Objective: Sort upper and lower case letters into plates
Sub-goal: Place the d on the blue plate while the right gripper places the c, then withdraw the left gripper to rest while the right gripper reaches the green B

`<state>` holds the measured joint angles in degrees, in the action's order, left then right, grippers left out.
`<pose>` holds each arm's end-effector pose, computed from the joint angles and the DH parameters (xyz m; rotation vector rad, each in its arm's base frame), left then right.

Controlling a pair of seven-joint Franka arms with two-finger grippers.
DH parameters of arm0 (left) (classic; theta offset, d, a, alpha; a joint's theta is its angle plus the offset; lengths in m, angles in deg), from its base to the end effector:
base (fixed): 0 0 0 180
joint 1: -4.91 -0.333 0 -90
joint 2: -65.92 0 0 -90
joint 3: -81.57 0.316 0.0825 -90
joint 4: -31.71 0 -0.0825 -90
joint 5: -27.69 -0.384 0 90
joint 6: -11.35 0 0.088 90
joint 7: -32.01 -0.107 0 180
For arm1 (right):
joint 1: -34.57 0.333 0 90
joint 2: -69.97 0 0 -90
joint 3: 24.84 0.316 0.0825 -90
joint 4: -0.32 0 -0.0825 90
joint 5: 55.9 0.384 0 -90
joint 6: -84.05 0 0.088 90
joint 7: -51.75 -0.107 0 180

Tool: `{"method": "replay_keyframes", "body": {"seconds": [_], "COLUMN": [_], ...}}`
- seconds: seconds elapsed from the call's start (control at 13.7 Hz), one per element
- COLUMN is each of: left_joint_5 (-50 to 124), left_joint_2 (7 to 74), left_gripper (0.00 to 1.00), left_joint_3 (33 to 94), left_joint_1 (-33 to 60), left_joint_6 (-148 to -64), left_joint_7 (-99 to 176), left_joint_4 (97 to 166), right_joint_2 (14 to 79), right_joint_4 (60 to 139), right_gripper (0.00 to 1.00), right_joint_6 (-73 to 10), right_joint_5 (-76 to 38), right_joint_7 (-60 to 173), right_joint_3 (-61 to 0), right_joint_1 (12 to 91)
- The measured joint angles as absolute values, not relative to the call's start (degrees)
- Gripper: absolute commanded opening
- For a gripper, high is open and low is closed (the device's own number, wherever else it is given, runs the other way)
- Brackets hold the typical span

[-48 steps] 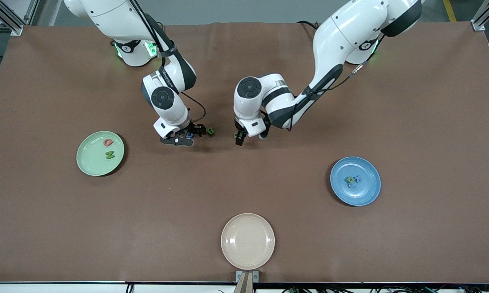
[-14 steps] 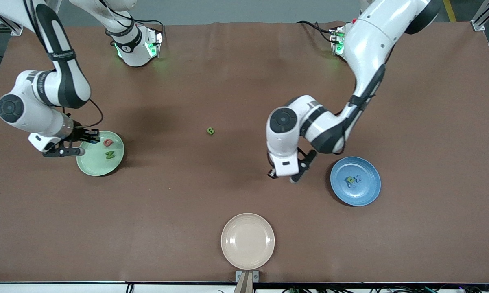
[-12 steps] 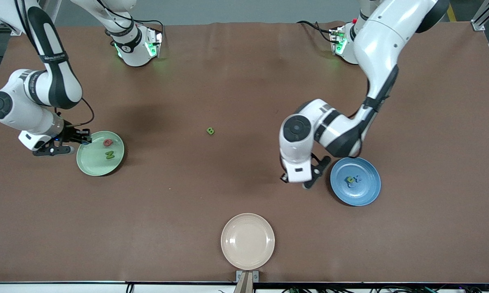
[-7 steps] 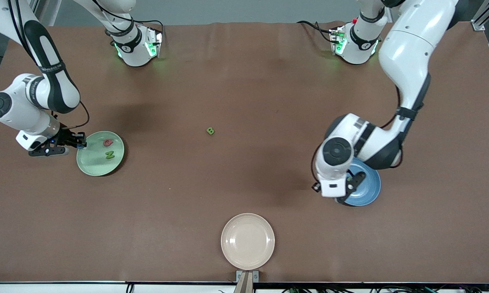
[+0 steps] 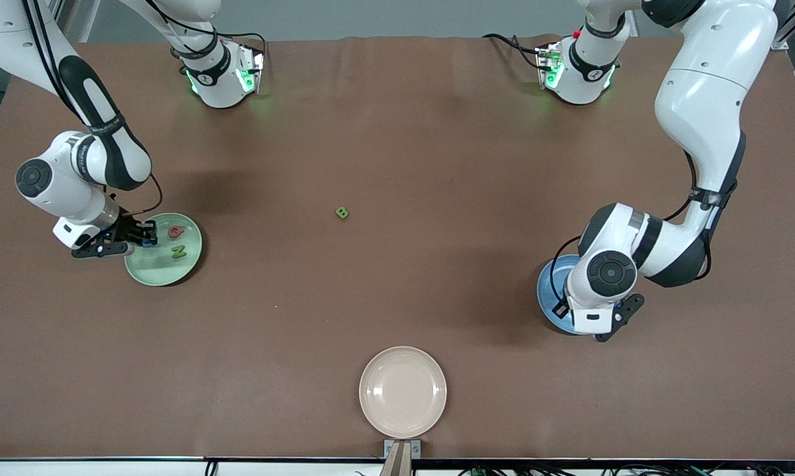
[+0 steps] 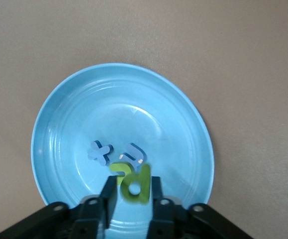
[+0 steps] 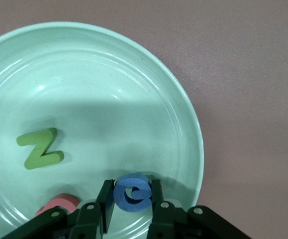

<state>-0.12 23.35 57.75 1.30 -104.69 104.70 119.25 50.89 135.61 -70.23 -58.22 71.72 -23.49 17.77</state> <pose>0.6681 -0.1723 0.2322 -2.7350 -1.0561 0.0290 0.4916 -0.1340 0.1870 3.1275 0.1786 -0.0067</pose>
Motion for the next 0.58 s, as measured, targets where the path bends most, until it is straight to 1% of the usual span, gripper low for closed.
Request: {"method": "replay_keyframes", "body": {"seconds": [0.07,0.15,0.29,0.44,0.58], "left_joint_5": [-0.1,-0.1,-0.1,-0.1,-0.1], "left_joint_2": [23.3,23.3,23.6,24.3,26.2], "left_gripper": [1.00,1.00,1.00,1.00,1.00], "left_joint_3": [57.8,57.8,57.6,57.0,56.3], "left_joint_1": [1.3,1.3,1.3,1.3,1.2], "left_joint_6": [-104.7,-104.8,-104.9,-105.1,-105.1], "left_joint_7": [104.7,104.7,104.5,101.7,96.3], "left_joint_4": [119.2,119.0,118.2,116.3,114.2], "right_joint_2": [50.9,50.9,50.9,51.8,54.2], "right_joint_4": [135.7,135.7,135.7,135.5,135.0], "right_gripper": [0.87,0.94,0.99,0.99,0.99], "right_joint_6": [-70.2,-70.2,-69.8,-67.6,-63.4], "right_joint_5": [-58.2,-58.2,-58.2,-58.2,-58.2], "right_joint_7": [71.7,71.7,71.7,71.4,68.2], "right_joint_3": [-23.5,-23.5,-23.3,-22.9,-22.7], "right_joint_1": [17.8,17.8,17.9,18.9,21.6]}}
